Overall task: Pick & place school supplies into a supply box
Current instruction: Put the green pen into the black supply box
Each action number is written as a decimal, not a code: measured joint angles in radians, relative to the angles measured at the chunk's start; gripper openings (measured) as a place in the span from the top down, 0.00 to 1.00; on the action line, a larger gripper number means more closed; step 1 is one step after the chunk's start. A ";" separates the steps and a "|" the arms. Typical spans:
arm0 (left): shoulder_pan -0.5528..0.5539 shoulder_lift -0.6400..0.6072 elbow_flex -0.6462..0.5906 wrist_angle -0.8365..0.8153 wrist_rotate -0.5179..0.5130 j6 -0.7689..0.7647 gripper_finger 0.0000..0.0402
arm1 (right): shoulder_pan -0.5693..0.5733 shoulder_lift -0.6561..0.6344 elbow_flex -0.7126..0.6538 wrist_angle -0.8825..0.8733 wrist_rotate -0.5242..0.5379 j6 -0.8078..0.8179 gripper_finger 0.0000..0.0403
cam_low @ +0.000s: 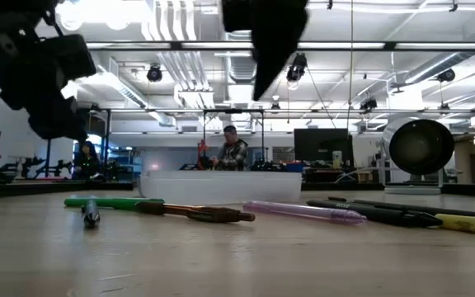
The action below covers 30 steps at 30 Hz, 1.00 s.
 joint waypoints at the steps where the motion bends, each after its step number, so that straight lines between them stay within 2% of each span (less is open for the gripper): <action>1: -0.001 0.025 0.003 0.024 0.001 0.030 0.77 | 0.017 -0.023 -0.037 0.000 0.011 0.049 0.66; 6: 0.005 0.138 0.025 0.030 -0.003 0.192 0.77 | 0.105 -0.116 -0.200 -0.001 0.050 0.300 0.65; 12: 0.011 0.283 0.112 0.031 -0.001 0.323 0.77 | 0.194 -0.160 -0.307 0.001 0.071 0.542 0.61; 18: 0.027 0.464 0.238 0.019 0.000 0.351 0.67 | 0.263 -0.185 -0.358 -0.015 0.118 0.593 0.50; 21: 0.028 0.560 0.314 -0.045 0.001 0.382 0.62 | 0.296 -0.193 -0.376 -0.041 0.151 0.616 0.46; 25: 0.032 0.690 0.408 -0.157 0.003 0.403 0.61 | 0.329 -0.195 -0.412 -0.054 0.158 0.647 0.43; 30: 0.036 0.798 0.490 -0.207 0.004 0.463 0.62 | 0.359 -0.194 -0.464 -0.056 0.169 0.701 0.43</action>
